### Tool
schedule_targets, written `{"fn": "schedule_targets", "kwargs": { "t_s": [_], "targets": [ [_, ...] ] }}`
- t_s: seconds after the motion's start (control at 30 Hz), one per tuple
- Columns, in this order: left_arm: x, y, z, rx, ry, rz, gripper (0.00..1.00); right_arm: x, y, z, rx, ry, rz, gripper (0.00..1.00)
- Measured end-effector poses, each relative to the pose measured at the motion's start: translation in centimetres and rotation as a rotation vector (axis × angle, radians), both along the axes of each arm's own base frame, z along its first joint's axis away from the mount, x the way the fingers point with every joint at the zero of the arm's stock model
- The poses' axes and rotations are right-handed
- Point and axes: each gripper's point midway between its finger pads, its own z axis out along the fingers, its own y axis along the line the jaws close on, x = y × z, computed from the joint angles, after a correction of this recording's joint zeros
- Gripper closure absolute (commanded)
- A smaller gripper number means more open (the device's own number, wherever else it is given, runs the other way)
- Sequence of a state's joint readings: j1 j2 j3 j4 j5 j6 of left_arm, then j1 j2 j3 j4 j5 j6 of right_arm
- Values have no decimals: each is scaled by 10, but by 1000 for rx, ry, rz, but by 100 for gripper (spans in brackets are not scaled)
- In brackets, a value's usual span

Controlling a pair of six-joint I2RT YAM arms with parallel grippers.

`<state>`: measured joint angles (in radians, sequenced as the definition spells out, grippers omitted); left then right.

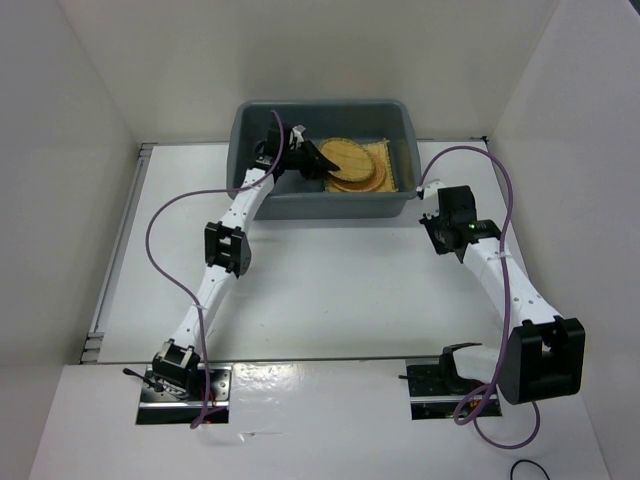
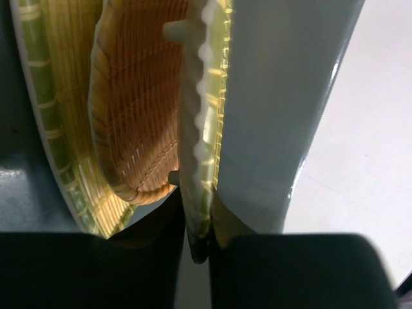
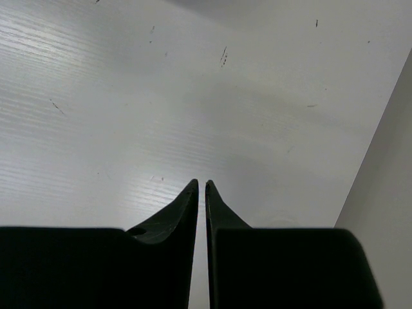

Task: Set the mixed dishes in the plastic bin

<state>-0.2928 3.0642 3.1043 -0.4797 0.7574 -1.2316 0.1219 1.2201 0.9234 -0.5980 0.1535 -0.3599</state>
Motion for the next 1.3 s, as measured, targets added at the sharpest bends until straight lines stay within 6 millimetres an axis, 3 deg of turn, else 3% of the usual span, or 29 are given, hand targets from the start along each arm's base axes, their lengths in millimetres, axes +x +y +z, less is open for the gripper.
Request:
{"fn": "schedule_targets", "kwargs": {
  "t_s": [0.1, 0.27, 0.37, 0.67, 1.0, 1.3],
  "targets": [
    [-1, 0, 0, 1, 0, -2, 68, 0, 0, 0, 0, 0, 0, 87],
    [-2, -2, 0, -1, -5, -12, 49, 0, 0, 0, 0, 0, 0, 86],
    [-4, -3, 0, 3, -16, -25, 44, 0, 0, 0, 0, 0, 1, 86],
    [-13, 5, -27, 159, 21, 0, 44, 0, 2, -3, 5, 9, 7, 86],
    [-27, 13, 5, 335, -47, 23, 44, 0, 3, -3, 8, 10, 13, 86],
    [-47, 10, 2, 513, -86, 9, 44, 0, 3, -3, 9, 11, 13, 86]
  ]
}}
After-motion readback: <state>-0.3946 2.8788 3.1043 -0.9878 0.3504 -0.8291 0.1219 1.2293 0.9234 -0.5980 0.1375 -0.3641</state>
